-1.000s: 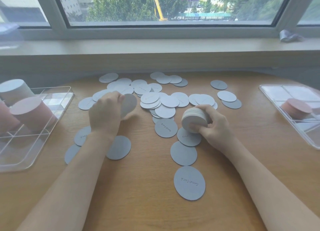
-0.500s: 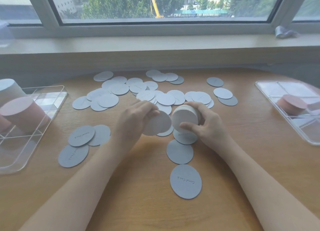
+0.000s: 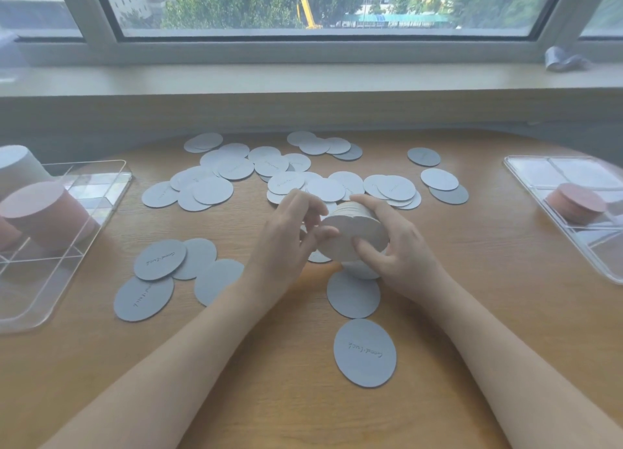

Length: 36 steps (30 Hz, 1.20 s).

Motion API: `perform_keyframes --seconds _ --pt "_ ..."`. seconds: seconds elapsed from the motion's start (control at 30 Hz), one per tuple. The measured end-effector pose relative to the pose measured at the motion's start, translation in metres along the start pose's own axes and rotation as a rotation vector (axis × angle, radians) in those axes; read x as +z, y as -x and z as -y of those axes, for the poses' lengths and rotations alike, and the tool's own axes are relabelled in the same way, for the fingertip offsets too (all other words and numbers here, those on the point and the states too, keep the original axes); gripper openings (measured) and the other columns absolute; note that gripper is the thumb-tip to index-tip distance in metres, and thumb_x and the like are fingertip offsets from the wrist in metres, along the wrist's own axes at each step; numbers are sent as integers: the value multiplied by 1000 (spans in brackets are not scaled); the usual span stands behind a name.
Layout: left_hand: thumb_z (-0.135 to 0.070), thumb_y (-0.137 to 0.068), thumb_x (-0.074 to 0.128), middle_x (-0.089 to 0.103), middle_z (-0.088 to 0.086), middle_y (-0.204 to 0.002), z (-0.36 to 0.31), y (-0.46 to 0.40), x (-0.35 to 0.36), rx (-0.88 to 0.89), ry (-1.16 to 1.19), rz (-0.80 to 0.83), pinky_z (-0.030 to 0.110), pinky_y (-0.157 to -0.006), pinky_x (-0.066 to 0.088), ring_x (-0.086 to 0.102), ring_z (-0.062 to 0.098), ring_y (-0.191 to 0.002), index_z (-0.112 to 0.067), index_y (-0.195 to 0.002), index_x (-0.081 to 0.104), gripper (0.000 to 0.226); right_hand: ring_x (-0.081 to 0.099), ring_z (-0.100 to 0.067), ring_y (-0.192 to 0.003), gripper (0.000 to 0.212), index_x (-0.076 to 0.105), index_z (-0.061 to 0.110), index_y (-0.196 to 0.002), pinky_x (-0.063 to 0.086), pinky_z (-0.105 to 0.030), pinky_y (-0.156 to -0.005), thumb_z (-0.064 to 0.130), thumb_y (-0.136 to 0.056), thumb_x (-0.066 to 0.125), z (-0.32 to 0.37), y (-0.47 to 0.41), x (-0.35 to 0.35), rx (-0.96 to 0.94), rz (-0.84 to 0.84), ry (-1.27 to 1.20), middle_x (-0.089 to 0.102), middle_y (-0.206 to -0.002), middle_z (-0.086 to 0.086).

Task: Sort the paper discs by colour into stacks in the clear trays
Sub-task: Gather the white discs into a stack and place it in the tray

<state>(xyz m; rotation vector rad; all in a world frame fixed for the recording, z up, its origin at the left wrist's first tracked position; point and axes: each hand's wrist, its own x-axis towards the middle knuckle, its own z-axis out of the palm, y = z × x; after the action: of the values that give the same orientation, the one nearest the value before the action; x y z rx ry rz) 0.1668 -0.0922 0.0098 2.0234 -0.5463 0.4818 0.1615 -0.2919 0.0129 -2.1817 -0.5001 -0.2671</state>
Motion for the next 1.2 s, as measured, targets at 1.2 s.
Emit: perform_keyframes --seconds 1.2 --pt "-1 -88 65 60 -10 -117 52 -11 -20 52 -740 154 32 -83 42 49 20 -106 -29 -117 69 41 46 -3 -117 56 45 25 -137 26 1 -93 18 -88 70 -21 -5 -14 111 23 63 52 -129 11"
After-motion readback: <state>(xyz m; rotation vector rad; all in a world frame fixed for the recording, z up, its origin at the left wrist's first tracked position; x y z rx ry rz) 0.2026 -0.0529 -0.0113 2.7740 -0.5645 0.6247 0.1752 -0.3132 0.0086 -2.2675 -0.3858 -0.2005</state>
